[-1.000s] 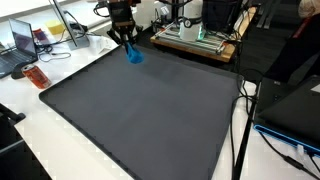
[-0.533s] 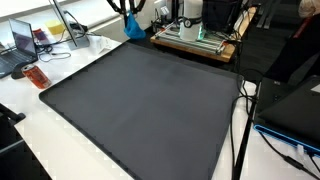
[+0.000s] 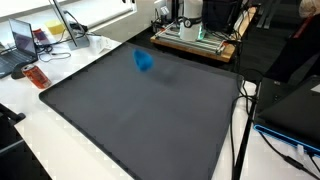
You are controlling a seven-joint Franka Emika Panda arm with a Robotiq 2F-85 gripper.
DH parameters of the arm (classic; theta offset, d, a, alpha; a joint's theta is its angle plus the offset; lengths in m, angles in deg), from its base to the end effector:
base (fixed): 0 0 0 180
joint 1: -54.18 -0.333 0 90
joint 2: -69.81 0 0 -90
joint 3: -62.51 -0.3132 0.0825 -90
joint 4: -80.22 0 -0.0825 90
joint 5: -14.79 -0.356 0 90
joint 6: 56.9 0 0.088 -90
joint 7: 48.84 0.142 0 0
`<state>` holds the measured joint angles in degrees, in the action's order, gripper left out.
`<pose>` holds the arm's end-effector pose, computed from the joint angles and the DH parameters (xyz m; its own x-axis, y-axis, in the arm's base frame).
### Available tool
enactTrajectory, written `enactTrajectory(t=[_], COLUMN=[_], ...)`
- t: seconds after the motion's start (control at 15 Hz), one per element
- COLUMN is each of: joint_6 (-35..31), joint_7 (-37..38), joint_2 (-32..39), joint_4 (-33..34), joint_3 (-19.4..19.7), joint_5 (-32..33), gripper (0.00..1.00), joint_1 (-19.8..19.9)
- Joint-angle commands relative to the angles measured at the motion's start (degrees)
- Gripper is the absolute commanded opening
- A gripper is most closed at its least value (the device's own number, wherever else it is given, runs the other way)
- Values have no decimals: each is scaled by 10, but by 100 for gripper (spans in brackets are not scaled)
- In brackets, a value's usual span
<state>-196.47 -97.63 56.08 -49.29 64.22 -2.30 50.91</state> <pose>0.5002 0.0204 0.4828 0.6732 0.5877 0.4489 0.6154 -0.7818 0.1006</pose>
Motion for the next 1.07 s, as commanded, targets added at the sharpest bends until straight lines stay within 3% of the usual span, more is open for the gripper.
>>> enactTrajectory(t=[0.0, 0.07, 0.13, 0.27, 0.67, 1.0], joint_6=[-16, -17, -17, -16, -9, 5], joint_7=[-41, -40, -41, -38, 4, 94], joint_2=[-19, -18, -17, -14, -2, 22], joint_4=[-12, -12, -11, -9, -4, 5], joint_3=[21, 22, 23, 24, 16, 3], joint_5=[-46, -48, -49, -50, -18, 51], gripper=[28, 45, 52, 60, 100, 100], joint_1=[-31, -33, -36, -39, -28, -12])
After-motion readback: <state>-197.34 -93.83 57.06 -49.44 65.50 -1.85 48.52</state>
